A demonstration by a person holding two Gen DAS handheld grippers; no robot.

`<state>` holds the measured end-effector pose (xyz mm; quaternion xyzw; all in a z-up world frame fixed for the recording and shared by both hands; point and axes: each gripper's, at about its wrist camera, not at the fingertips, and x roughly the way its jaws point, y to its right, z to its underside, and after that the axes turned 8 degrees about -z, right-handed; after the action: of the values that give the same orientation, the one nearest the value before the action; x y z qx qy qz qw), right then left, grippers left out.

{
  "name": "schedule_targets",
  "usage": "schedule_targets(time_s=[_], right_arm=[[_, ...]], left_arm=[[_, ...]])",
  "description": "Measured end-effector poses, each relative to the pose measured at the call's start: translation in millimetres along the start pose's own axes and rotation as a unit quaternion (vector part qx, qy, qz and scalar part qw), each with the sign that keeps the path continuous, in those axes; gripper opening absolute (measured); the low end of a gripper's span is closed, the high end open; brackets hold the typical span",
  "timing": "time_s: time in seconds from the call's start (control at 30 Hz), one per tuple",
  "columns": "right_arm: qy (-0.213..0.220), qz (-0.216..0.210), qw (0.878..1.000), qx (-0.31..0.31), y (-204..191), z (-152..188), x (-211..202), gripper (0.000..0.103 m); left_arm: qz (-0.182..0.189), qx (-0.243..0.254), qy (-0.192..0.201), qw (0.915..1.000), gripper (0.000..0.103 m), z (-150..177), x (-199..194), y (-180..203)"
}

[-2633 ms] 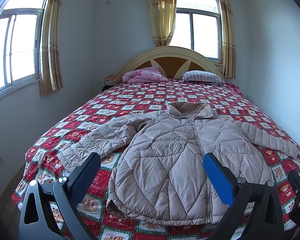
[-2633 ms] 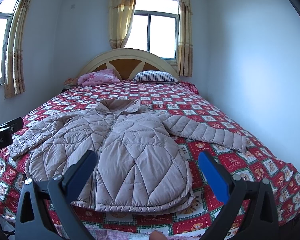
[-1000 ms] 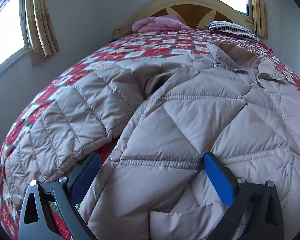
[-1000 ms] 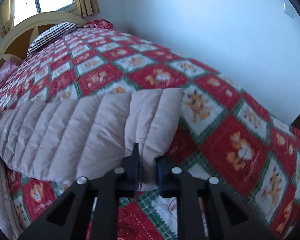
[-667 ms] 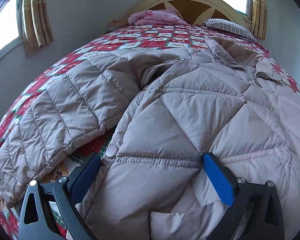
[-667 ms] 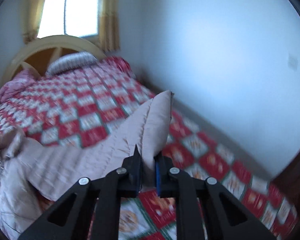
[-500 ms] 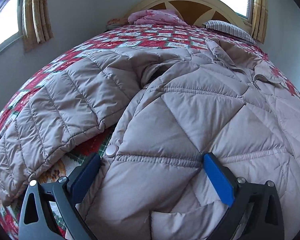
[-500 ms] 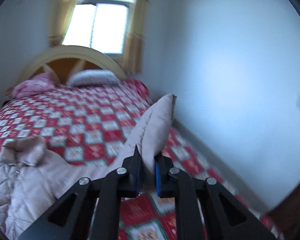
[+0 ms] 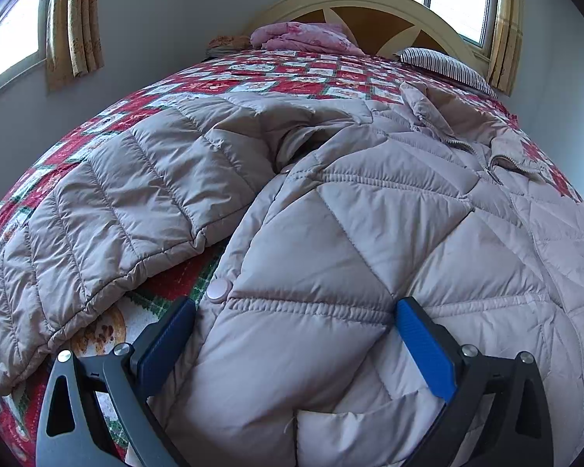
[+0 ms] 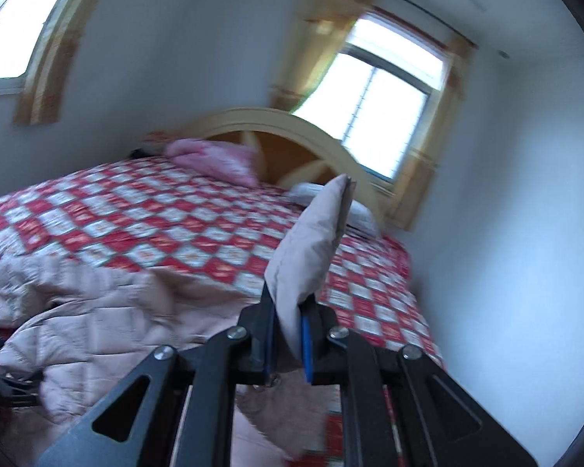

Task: Fold large clothes
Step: 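Fold the held sleeve across the jacket body and open the right tool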

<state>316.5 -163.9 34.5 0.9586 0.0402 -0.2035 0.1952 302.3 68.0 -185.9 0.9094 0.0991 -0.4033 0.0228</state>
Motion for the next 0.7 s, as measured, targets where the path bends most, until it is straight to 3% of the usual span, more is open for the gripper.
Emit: schedule_targets(time_s=[0.27,0.4,0.5,0.53,0.6,0.63,0.7], right_arm=[[-0.066,-0.12,0.99,-0.026,-145.4,36.8,92.3,0.013],[-0.106,-0.148,0.983,-0.011,-175.7,68.9,125.9,0.013],[-0.132,-0.188,0.973,0.033,-163.8,84.2,135.7,0.02],[-0.124,-0.199,0.971,0.044,-160.5,84.7,135.0,0.025],[-0.11,-0.218,0.967,0.072,-144.6,81.2,120.8,0.073],[-0.109,-0.237,0.962,0.085,-137.8,78.1,114.1,0.079],[-0.091,-0.283,0.947,0.121,-111.2,69.2,89.2,0.081]], left_arm=[[0.002,-0.01,0.003,0.9999,0.102,2.0,-2.8,-3.2],[-0.003,-0.009,0.002,1.0,0.102,2.3,-3.2,-3.2],[-0.01,-0.002,0.001,0.9999,0.102,2.4,-3.5,0.1],[-0.011,0.001,0.001,0.9999,0.102,2.4,-4.2,0.8],[-0.009,0.009,-0.004,0.9999,0.102,1.7,-6.1,1.0],[-0.007,0.015,-0.007,0.9998,0.102,1.4,-9.2,-0.6],[-0.018,0.03,-0.007,0.9994,0.102,-0.7,-19.8,-5.7]])
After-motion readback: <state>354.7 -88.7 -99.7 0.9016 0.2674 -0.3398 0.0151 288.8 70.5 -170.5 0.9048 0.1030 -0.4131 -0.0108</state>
